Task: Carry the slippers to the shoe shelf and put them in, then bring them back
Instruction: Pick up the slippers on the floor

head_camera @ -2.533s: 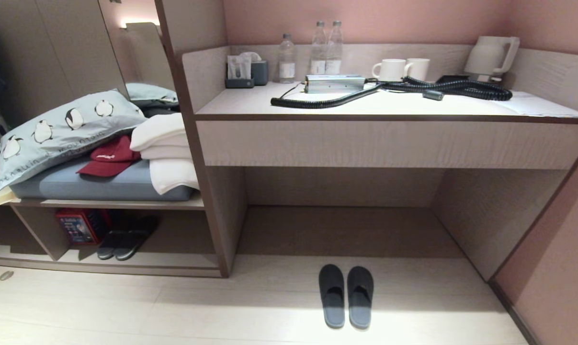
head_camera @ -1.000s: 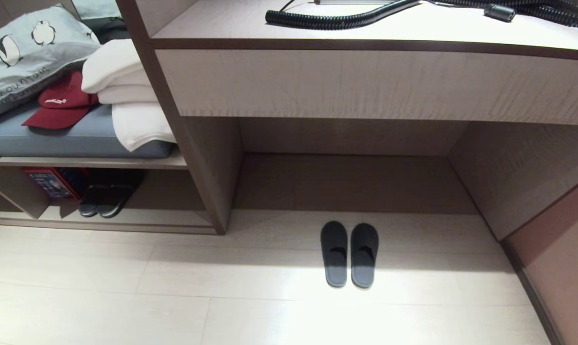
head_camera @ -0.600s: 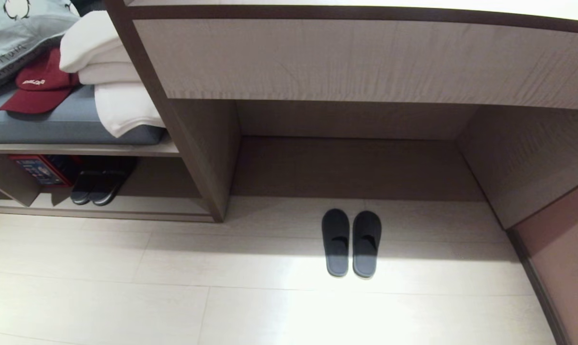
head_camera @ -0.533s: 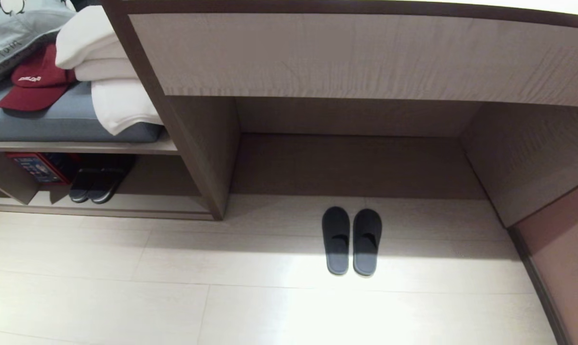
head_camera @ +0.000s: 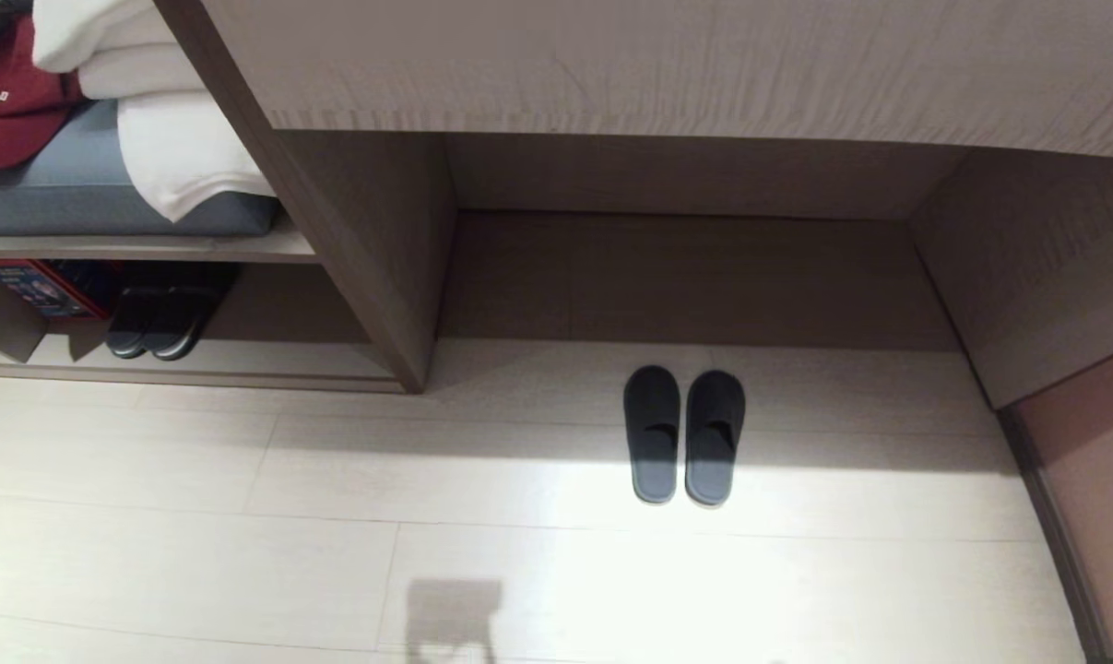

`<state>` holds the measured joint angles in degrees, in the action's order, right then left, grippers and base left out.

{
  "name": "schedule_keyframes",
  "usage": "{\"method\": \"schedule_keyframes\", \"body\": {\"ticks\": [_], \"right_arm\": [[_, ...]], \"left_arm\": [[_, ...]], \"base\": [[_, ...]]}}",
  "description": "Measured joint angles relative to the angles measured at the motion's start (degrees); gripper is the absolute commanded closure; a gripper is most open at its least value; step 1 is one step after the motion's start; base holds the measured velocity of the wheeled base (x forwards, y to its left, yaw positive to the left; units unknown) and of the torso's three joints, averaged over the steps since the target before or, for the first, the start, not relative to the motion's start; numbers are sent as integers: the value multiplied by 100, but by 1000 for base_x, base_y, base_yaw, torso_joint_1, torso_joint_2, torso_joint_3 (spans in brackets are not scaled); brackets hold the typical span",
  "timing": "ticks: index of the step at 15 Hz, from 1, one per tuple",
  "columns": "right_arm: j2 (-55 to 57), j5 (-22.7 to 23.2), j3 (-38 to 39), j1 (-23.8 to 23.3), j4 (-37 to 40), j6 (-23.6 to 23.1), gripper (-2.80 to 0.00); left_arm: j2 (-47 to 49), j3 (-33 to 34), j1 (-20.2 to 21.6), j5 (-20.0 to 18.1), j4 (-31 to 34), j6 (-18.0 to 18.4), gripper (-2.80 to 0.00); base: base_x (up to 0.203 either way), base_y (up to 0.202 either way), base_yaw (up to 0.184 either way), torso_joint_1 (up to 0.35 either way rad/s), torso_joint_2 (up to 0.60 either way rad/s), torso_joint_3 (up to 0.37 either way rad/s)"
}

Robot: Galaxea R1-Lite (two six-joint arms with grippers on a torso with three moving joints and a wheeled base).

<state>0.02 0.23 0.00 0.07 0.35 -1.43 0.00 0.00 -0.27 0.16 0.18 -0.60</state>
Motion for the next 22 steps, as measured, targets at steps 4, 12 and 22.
{"method": "schedule_keyframes", "body": {"ticks": [4, 12, 22], "right_arm": [[0, -13, 0, 0, 3, -21, 0], [0, -23, 0, 0, -2, -10, 0], [0, -31, 0, 0, -2, -5, 0]], "left_arm": [[0, 0, 2, 0, -2, -3, 0], [0, 0, 2, 0, -2, -17, 0], [0, 0, 0, 2, -2, -20, 0]], "base": [[0, 0, 0, 2, 6, -193], [0, 0, 0, 1, 5, -195], [0, 0, 0, 3, 3, -196]]}}
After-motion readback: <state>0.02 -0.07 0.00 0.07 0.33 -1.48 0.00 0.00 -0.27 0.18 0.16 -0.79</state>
